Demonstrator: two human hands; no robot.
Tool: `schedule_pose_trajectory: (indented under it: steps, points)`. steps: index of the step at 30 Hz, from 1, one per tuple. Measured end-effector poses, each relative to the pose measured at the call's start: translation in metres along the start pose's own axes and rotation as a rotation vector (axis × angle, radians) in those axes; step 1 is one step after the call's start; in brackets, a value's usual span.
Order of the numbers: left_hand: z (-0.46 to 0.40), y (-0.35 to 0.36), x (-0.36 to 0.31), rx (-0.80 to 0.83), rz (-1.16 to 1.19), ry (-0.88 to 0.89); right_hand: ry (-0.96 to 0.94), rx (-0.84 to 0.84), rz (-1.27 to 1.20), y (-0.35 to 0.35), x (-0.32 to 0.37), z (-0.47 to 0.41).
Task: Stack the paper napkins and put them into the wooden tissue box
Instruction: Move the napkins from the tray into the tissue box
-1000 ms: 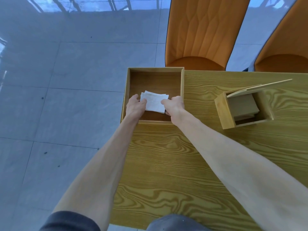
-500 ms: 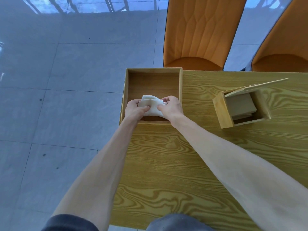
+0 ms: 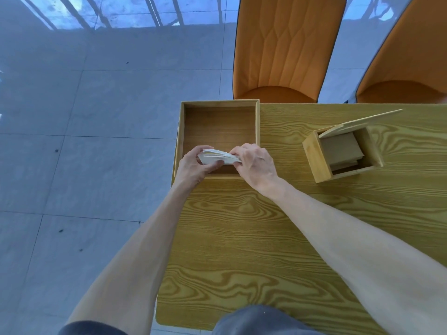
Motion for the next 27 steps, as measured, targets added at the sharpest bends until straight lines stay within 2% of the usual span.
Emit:
schedule_pose_trajectory:
  steps: [4,9,16,20,27]
  points:
    - [0.005,0.003,-0.005,-0.053,0.005,-0.031,-0.046,-0.027,-0.007,-0.001,0.004,0.007]
    - [0.005,0.003,-0.007,-0.078,-0.048,-0.033,0.041,0.072,-0.032,0.003,-0.001,0.011]
    - [0.012,0.004,-0.015,0.011,0.279,-0.145,0.088,0.02,-0.095,-0.009,-0.003,0.017]
    - [0.026,0.007,-0.024,0.102,0.194,-0.003,0.087,-0.032,-0.159,-0.03,-0.01,0.023]
    - [0.047,0.031,-0.051,0.115,0.117,0.15,0.091,-0.043,-0.285,-0.076,-0.041,0.051]
Point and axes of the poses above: each hand's wrist, its own z-axis away from the middle knuckle, its own y-axis out of the palm, x = y × z, the point moved 3 cm from there along -z, towards the middle knuckle, and after that the axes turned 3 degrees about -y, right-handed, at the moved point
